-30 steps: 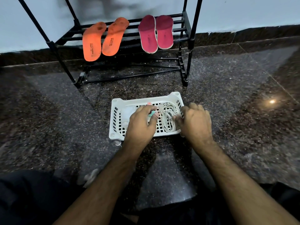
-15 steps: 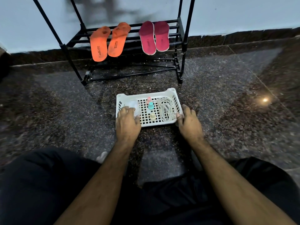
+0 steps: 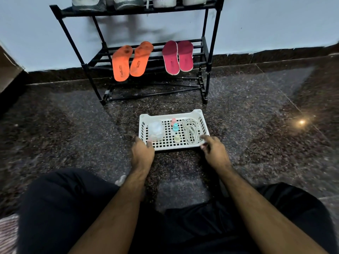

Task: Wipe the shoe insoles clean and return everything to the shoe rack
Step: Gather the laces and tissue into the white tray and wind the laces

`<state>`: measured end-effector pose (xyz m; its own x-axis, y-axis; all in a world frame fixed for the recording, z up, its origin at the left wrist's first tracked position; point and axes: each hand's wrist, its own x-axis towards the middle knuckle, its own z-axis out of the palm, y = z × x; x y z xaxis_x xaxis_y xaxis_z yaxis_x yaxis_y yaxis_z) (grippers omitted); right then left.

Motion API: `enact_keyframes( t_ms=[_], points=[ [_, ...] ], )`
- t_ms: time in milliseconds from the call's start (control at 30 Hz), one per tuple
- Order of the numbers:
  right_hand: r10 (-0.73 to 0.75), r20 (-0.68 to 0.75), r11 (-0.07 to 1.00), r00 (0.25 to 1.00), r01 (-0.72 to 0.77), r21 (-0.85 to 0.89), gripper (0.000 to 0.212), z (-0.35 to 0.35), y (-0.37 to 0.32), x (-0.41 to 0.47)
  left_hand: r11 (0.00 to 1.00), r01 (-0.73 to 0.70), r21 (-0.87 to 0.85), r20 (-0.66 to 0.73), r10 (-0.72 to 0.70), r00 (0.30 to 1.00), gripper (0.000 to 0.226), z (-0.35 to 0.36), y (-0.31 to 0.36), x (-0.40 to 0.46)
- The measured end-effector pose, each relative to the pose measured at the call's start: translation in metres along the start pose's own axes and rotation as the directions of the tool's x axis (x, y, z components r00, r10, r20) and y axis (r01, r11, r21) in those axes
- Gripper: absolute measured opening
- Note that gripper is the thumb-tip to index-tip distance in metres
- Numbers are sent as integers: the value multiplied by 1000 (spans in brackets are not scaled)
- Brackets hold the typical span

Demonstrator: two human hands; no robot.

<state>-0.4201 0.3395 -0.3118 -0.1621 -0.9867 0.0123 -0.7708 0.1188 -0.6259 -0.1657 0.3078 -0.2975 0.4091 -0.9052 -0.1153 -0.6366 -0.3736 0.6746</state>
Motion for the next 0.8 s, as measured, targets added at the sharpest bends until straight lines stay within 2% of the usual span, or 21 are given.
enact_keyframes(
  t_ms=[100,233,333,433,600,700,800],
  points=[
    [66,-51,997,997,-63,52,41,-8,11,2,996,-65,-54,59,69,996,35,11,7,0],
    [227,-179,972,957,-211,107,43,-26,28,6,963,-241,-120,224,262,939,52,35,22,-7],
    [294,-329,952,898,-307,11,44,-41,31,1,899,-416,-135,341,437,833,65,60,35,-15],
    [252,-415,936,874,-330,-127,44,-47,27,-6,847,-510,-153,348,529,774,65,89,56,-24],
    [232,-235,947,944,-274,-167,59,-30,34,-3,832,-534,-150,271,555,787,64,120,82,-37],
    [283,-182,930,942,-316,-186,72,-28,45,9,820,-553,-146,264,571,777,60,139,101,-39],
    [349,-171,873,921,-386,-299,81,-36,59,27,800,-586,-132,284,597,751,58,161,125,-35]
  ],
)
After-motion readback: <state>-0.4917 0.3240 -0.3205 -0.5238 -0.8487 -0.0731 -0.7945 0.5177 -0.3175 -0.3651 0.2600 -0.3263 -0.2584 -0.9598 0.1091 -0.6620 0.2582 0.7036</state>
